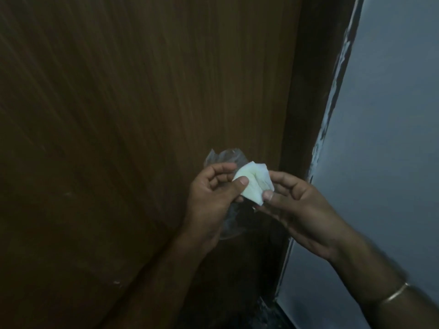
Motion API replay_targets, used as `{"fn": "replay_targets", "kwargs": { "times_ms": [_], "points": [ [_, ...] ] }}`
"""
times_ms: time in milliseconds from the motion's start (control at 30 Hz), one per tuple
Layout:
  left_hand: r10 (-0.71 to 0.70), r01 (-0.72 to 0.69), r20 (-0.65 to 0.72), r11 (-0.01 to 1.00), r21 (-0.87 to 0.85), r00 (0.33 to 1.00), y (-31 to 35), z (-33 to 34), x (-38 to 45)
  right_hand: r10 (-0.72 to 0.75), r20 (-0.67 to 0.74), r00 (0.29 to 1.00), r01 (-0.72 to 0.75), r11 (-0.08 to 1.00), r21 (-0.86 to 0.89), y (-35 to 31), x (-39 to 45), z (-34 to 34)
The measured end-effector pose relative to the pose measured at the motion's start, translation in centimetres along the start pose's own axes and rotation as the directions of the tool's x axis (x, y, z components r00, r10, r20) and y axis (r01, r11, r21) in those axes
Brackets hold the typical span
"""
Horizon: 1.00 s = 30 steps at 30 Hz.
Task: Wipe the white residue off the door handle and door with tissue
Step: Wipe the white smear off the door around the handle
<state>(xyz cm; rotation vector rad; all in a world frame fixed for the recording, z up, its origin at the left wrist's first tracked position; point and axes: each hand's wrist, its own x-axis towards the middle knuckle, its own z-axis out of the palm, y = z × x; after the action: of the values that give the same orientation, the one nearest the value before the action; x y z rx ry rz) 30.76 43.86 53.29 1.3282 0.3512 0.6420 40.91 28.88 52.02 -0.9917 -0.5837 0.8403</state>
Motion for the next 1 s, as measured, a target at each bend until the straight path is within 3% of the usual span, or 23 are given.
{"fn": "replay_targets", "kwargs": {
  "times_ms": [167, 300, 533, 733, 800, 867, 933, 1000],
  "points": [
    [0.122, -0.121, 0.011, 0.96, 0.252, 0.992, -0.9, 1.1, -0.8, 0.051, -0.203, 0.978, -0.028, 0.993, 0.117, 0.2, -0.9, 0.3],
    [0.142, -0.196, 0.149, 0.868, 0.457, 0.979, -0.6, 1.3, -1.2, 0.008, -0.251, 0.968, 0.011, 0.997, 0.075, 0.1, -1.2, 0.5],
    [0.03, -0.167, 0.33, 0.904, 0.395, 0.944, 0.0, 0.9, -1.8, -0.01, -0.236, 0.972, 0.002, 0.999, -0.035, -0.3, -1.2, 0.9],
    [0.064, -0.186, 0.285, 0.886, 0.425, 0.956, 0.1, 0.7, -1.9, 0.01, -0.228, 0.974, -0.017, 0.999, -0.028, -0.3, -1.2, 0.7],
    [0.053, -0.132, 0.214, 0.918, 0.374, 0.975, -0.1, 0.7, -1.9, -0.054, -0.185, 0.981, 0.029, 0.991, -0.132, -0.1, -1.4, 0.5],
    [-0.012, -0.031, 0.151, 0.96, 0.279, 0.988, -0.2, 0.9, -2.0, -0.145, -0.141, 0.979, 0.082, 0.923, -0.377, 0.2, -1.7, 0.4],
    [-0.037, 0.003, 0.12, 0.962, 0.273, 0.992, -0.3, 0.9, -2.0, -0.216, -0.118, 0.969, 0.092, 0.763, -0.64, 0.8, -1.9, 0.7],
    [-0.072, 0.038, 0.124, 0.965, 0.258, 0.99, -0.5, 0.8, -1.8, -0.341, -0.114, 0.933, 0.131, 0.618, -0.775, 1.5, -1.9, 1.0]
  ]
}}
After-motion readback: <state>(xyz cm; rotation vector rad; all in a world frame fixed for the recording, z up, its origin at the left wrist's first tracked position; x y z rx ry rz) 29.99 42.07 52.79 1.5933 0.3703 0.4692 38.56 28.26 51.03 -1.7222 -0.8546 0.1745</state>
